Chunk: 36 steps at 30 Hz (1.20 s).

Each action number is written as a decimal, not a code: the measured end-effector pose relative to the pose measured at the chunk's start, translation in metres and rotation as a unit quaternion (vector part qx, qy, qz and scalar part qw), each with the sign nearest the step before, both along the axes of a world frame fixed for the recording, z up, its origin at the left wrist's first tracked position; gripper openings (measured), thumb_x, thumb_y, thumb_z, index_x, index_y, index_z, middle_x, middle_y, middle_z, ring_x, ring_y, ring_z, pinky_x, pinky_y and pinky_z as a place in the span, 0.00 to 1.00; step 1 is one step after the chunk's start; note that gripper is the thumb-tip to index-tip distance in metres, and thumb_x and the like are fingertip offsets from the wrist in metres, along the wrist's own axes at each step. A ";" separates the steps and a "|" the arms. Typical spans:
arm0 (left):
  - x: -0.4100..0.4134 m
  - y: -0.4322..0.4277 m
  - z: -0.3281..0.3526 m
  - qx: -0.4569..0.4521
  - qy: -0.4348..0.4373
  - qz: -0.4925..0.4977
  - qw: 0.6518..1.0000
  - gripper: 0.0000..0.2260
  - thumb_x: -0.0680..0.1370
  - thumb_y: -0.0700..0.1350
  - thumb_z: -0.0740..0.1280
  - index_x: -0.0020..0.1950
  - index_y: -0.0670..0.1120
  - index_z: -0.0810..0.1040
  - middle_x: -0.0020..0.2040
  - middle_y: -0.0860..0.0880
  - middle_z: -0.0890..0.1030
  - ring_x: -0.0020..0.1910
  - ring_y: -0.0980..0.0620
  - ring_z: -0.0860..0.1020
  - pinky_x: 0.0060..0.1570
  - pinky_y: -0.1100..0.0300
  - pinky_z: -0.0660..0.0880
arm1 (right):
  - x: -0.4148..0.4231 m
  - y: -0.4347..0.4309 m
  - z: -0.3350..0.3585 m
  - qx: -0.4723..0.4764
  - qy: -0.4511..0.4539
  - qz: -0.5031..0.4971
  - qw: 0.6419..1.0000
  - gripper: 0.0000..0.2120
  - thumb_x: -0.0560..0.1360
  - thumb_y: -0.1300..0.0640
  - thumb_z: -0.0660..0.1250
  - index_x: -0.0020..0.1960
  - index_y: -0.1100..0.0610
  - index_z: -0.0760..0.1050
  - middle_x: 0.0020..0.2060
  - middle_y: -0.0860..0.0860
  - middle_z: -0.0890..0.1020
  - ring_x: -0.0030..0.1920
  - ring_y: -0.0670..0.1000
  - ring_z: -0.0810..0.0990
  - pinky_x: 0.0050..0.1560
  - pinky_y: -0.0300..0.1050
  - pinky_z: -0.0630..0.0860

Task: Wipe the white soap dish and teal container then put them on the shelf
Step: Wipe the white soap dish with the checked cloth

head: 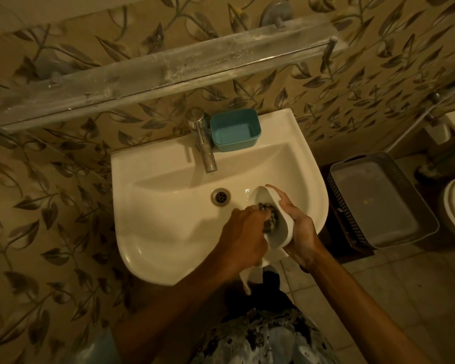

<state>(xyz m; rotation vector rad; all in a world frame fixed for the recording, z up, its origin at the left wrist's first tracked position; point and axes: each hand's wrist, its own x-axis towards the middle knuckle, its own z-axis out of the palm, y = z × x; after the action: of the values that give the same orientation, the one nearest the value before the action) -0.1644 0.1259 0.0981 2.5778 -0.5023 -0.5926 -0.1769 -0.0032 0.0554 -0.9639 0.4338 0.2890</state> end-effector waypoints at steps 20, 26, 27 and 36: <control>0.020 -0.009 -0.006 0.133 -0.193 -0.092 0.968 0.30 0.68 0.33 0.69 0.69 0.43 0.66 0.63 0.40 0.69 0.58 0.39 0.65 0.44 0.48 0.71 | -0.005 -0.007 0.004 0.101 0.038 -0.052 0.993 0.23 0.77 0.50 0.59 0.70 0.55 0.71 0.61 0.59 0.78 0.55 0.57 0.79 0.51 0.53 0.81; 0.003 -0.025 0.003 0.108 -0.001 0.000 0.994 0.21 0.72 0.35 0.69 0.65 0.40 0.71 0.61 0.41 0.71 0.60 0.40 0.68 0.49 0.51 0.73 | 0.001 -0.008 0.000 0.067 0.004 -0.084 0.994 0.20 0.74 0.52 0.60 0.64 0.52 0.78 0.60 0.56 0.81 0.58 0.58 0.80 0.60 0.56 0.78; -0.002 -0.028 0.007 0.085 0.027 -0.012 0.996 0.21 0.73 0.35 0.68 0.65 0.41 0.72 0.61 0.42 0.71 0.58 0.41 0.69 0.51 0.50 0.73 | 0.002 -0.010 0.001 0.064 0.003 -0.090 0.994 0.20 0.74 0.52 0.60 0.64 0.53 0.78 0.61 0.57 0.80 0.59 0.59 0.79 0.60 0.57 0.77; 0.028 0.025 0.038 -0.383 0.344 0.153 0.844 0.22 0.75 0.27 0.58 0.63 0.45 0.75 0.60 0.44 0.79 0.54 0.53 0.79 0.56 0.60 0.76 | 0.020 -0.027 0.019 0.175 -0.007 -0.104 0.979 0.32 0.74 0.51 0.59 0.75 0.62 0.61 0.60 0.62 0.75 0.59 0.59 0.76 0.53 0.54 0.80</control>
<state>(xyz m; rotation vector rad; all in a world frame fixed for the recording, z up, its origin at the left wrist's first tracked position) -0.1365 0.1504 0.1362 1.4966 -0.0375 -0.9081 -0.1571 -0.0300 0.0742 -0.5711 0.4490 0.1599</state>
